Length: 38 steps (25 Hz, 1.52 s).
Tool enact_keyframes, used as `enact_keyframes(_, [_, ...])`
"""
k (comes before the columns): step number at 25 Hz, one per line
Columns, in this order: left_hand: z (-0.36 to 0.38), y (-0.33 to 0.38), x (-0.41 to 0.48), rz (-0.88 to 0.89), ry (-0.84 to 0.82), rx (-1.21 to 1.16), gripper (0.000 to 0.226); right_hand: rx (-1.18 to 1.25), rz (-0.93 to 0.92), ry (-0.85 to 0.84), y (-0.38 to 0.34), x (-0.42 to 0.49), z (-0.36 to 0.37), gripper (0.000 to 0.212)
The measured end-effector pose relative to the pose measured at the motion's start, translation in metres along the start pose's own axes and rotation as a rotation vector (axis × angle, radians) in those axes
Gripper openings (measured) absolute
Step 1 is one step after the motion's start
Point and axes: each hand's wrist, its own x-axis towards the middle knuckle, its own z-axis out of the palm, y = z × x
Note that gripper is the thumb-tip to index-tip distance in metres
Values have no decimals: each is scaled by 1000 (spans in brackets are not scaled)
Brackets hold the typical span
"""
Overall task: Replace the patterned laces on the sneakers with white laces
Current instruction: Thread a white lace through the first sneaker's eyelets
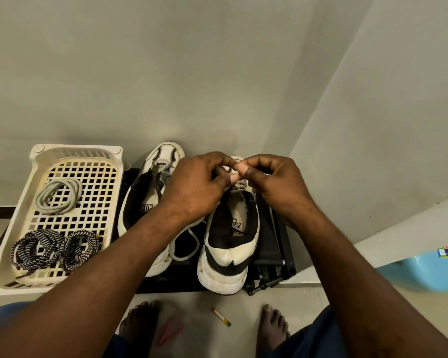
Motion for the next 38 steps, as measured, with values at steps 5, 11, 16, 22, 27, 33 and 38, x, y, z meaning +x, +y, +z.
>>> enact_keyframes(5, [1,-2,1,2,12,72,12,28,19,67,2,-1,-1,9])
enact_keyframes(11, [7,-2,-2,-9,50,94,12,3,8,9,0,-1,-4,10])
enact_keyframes(16, [11,-6,0,-24,23,153,8,-423,97,18,2,-5,-22,19])
enact_keyframes(22, [22,-8,-1,38,-64,276,12,-408,255,-130,5,-17,-18,2])
enact_keyframes(27, [33,-4,-2,69,-82,403,18,-10,536,-89,19,-12,-26,13])
enact_keyframes(33, [40,-7,-6,69,-27,397,20,142,577,-99,24,-11,-29,16])
enact_keyframes(38, [47,-6,-11,38,26,326,18,140,557,-116,24,-10,-29,17])
